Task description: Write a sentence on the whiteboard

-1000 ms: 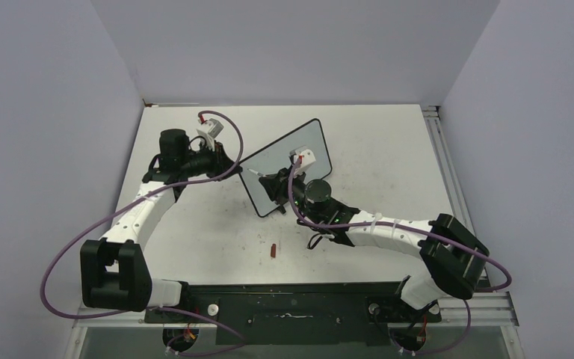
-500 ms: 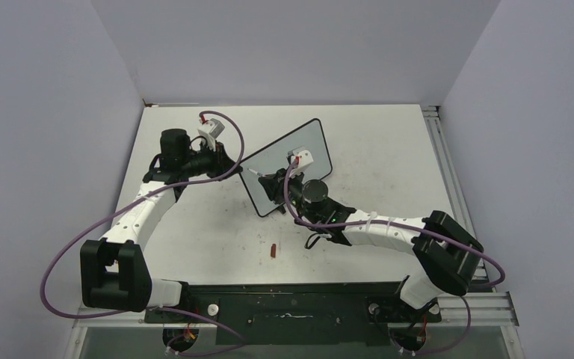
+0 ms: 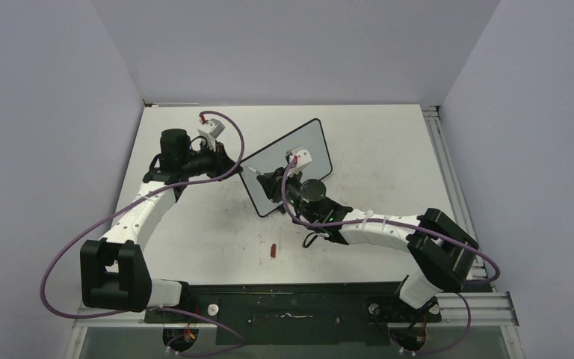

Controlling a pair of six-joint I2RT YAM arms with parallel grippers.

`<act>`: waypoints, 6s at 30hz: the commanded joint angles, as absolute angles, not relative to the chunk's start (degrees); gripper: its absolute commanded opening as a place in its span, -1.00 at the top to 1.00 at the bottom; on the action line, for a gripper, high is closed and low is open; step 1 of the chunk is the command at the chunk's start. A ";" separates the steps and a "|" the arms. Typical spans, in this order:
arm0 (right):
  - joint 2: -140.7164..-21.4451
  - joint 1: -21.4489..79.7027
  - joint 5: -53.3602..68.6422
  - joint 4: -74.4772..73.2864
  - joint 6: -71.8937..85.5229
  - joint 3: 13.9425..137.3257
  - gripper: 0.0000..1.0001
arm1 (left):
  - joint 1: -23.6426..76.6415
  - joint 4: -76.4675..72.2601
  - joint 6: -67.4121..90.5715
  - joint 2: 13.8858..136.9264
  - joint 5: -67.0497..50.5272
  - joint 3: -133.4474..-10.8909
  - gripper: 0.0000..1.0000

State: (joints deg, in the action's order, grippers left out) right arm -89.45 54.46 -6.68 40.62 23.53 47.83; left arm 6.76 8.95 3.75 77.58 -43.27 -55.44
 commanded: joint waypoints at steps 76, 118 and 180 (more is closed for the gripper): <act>-87.84 56.36 -9.13 43.06 21.70 48.32 0.89 | 7.12 10.11 1.69 75.85 -43.18 -57.96 1.00; -91.05 53.57 -11.25 43.90 23.40 49.71 0.89 | 7.12 10.90 1.02 76.38 -43.19 -58.44 1.00; -91.27 56.10 -9.84 45.53 25.61 44.12 0.89 | 7.11 10.89 1.11 75.79 -43.32 -58.27 1.00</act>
